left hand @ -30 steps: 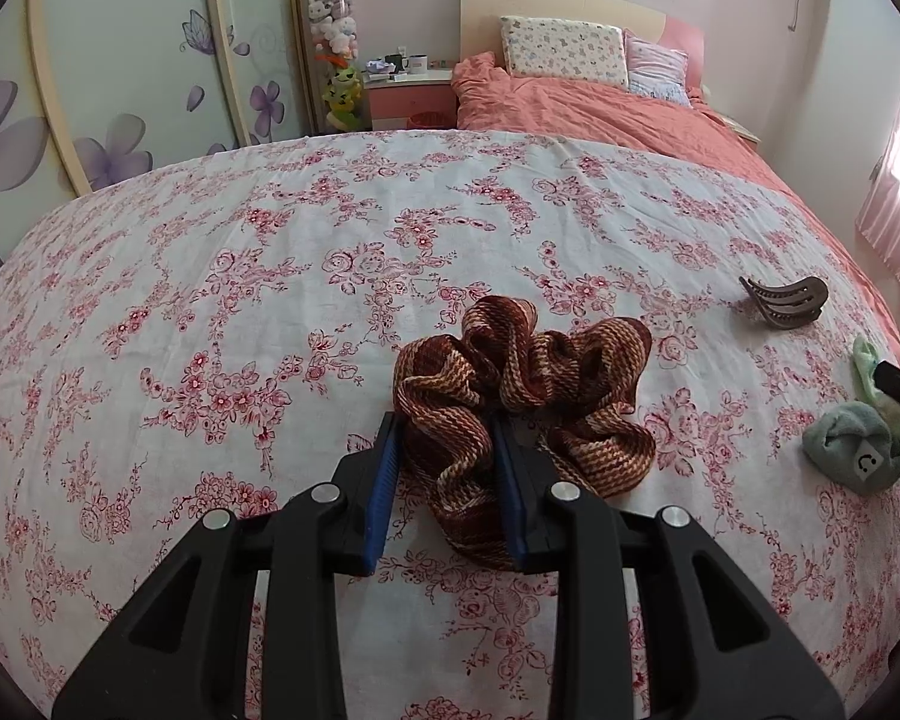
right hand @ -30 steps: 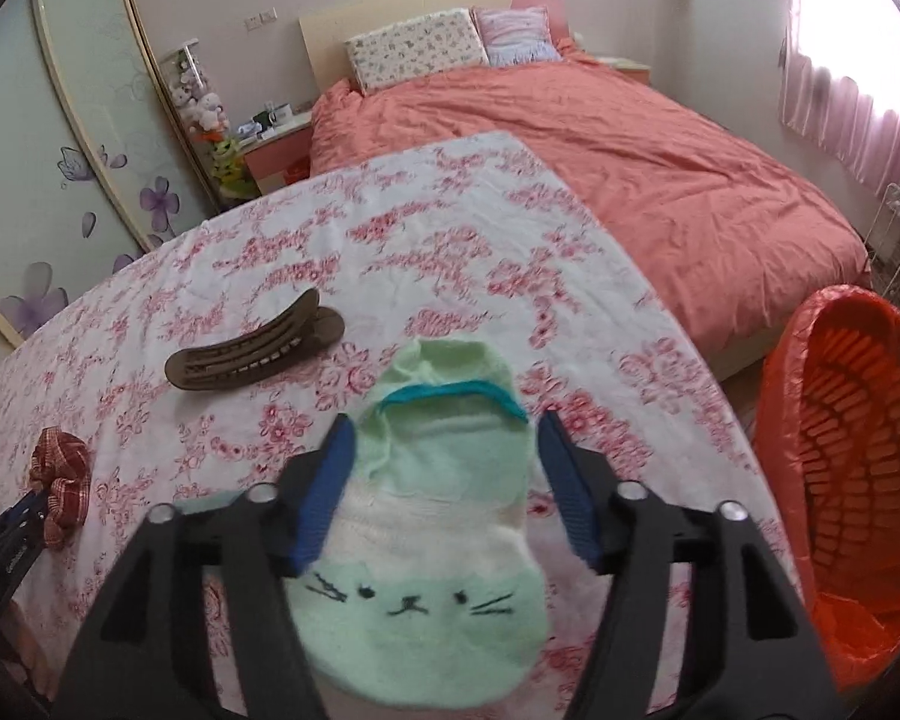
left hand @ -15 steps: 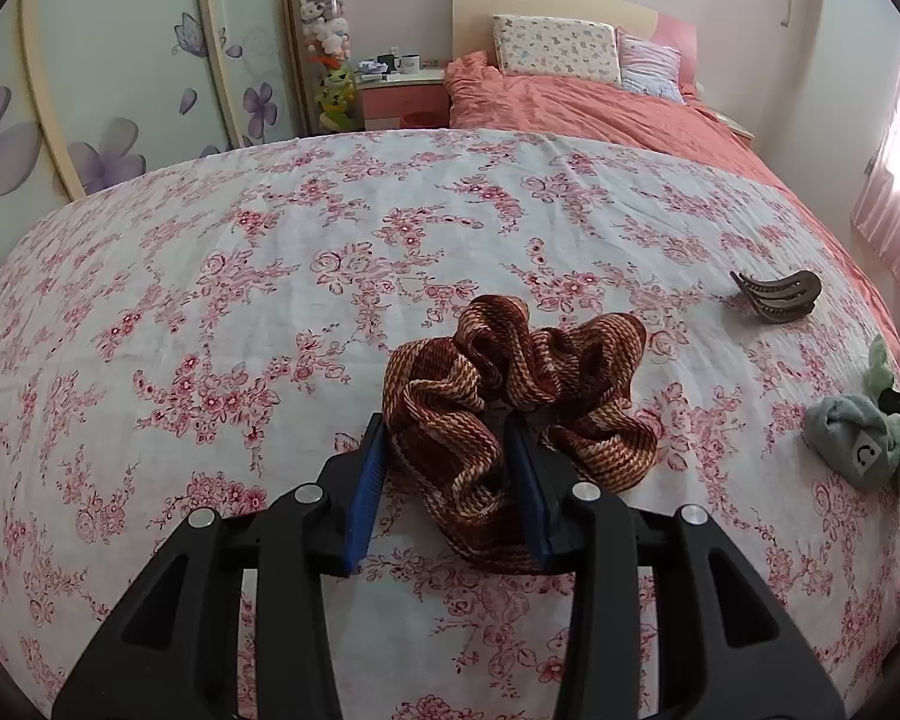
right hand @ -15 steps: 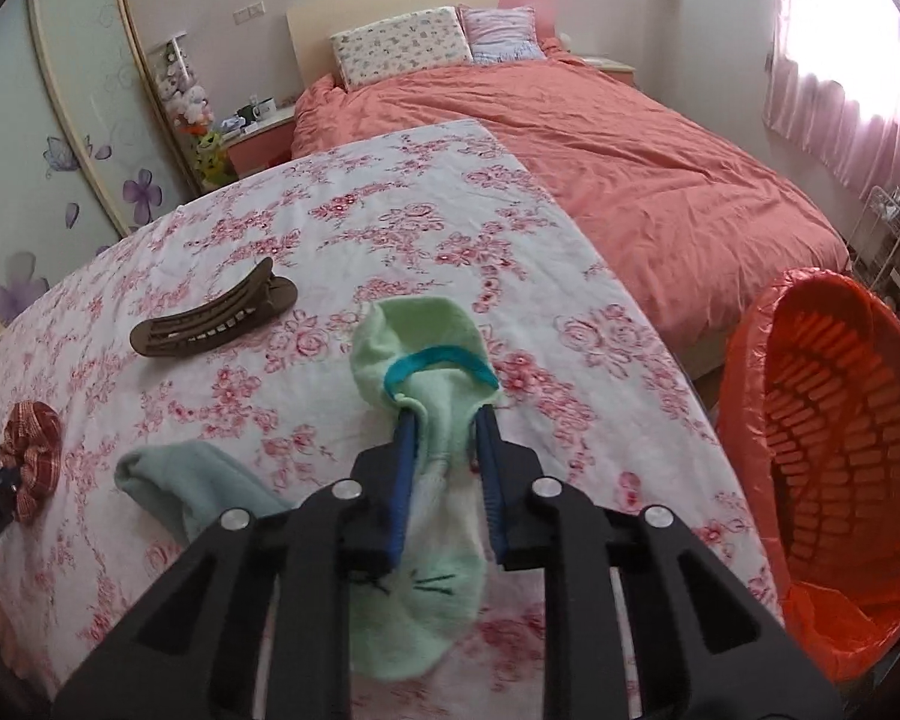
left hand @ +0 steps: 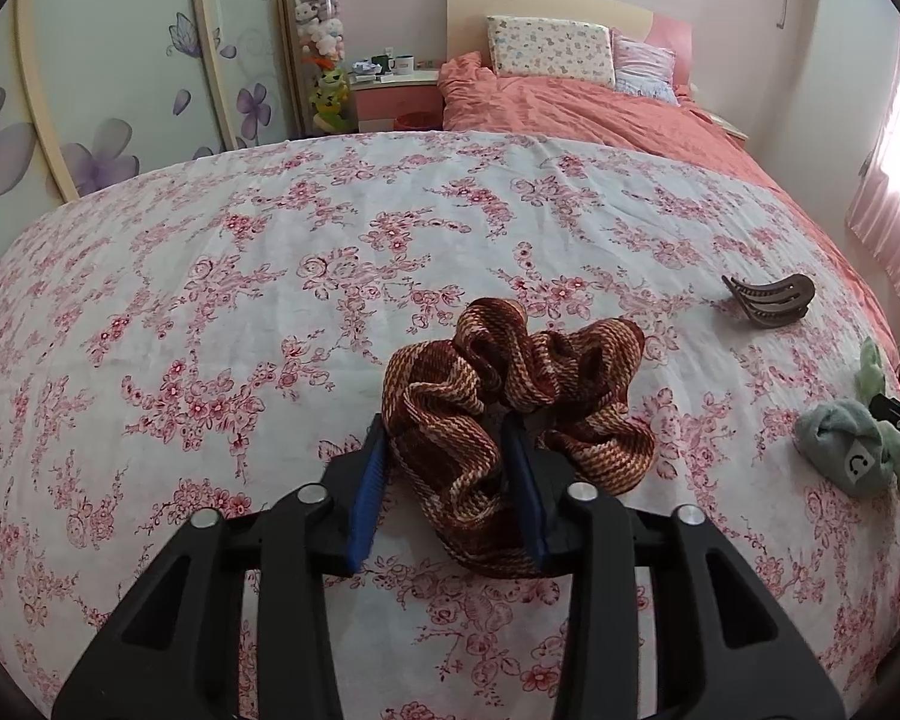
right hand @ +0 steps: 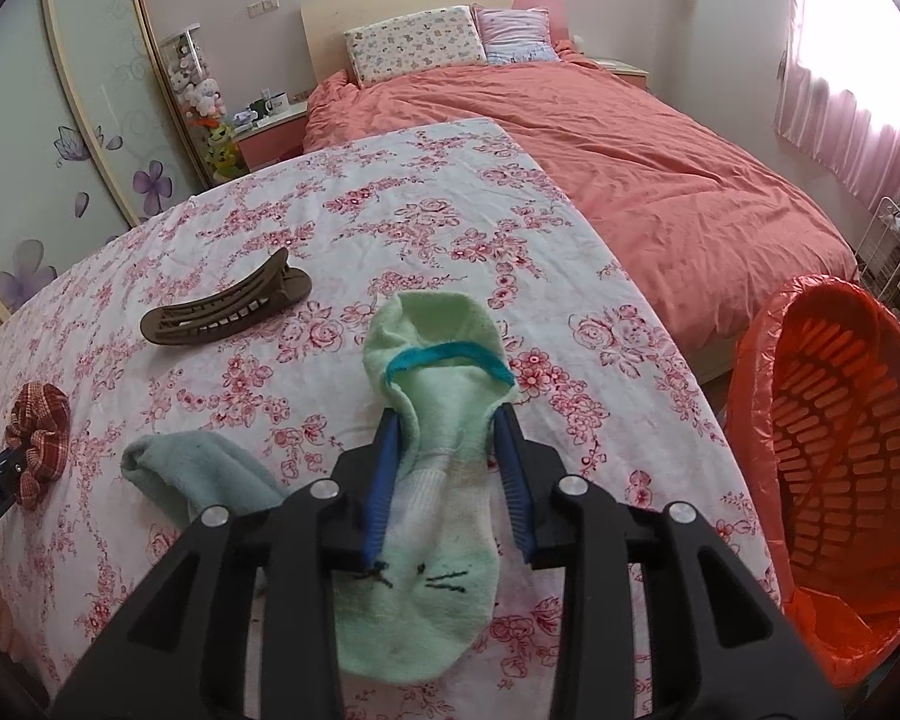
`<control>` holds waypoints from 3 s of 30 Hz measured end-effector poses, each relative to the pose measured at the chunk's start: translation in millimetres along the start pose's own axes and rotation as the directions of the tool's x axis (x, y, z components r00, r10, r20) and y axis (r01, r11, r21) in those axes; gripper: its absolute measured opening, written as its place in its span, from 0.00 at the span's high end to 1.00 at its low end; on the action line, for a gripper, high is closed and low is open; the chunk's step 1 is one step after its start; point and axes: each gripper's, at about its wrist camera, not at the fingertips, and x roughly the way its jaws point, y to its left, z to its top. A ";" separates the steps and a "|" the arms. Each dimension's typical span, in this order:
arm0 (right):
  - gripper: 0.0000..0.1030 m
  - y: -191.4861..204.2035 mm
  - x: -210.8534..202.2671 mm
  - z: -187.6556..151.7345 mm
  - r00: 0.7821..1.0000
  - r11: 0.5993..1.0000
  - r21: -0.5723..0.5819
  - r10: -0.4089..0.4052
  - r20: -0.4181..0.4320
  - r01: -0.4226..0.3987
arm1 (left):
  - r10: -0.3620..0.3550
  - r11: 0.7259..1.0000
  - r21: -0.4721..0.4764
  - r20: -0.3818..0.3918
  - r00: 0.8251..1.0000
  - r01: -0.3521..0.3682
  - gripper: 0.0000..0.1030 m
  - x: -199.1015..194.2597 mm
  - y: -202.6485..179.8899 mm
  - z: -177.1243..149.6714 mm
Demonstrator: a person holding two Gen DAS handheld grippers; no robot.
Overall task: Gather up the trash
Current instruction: 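Lift the scrunchie with the left tool while the right tool lifts the mint sock, then carry the scrunchie and mint sock to the orange basket and release both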
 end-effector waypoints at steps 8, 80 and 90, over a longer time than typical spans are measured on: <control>0.91 0.2 -7.0 -1.3 0.999 0.999 -0.003 0.052 0.015 -0.052 | -0.038 0.999 0.003 0.039 0.999 0.038 0.83 -12.1 -2.6 3.1; 0.67 -279.2 -135.3 -19.5 0.946 0.922 0.388 -0.142 0.290 0.019 | -0.506 0.740 0.464 -0.092 0.857 0.487 0.57 -86.6 -383.1 -39.2; 0.51 -261.6 -116.6 -31.6 0.960 0.931 0.362 -0.146 0.240 0.051 | -0.414 0.801 0.458 -0.041 0.909 0.386 0.39 -84.3 -353.8 -41.5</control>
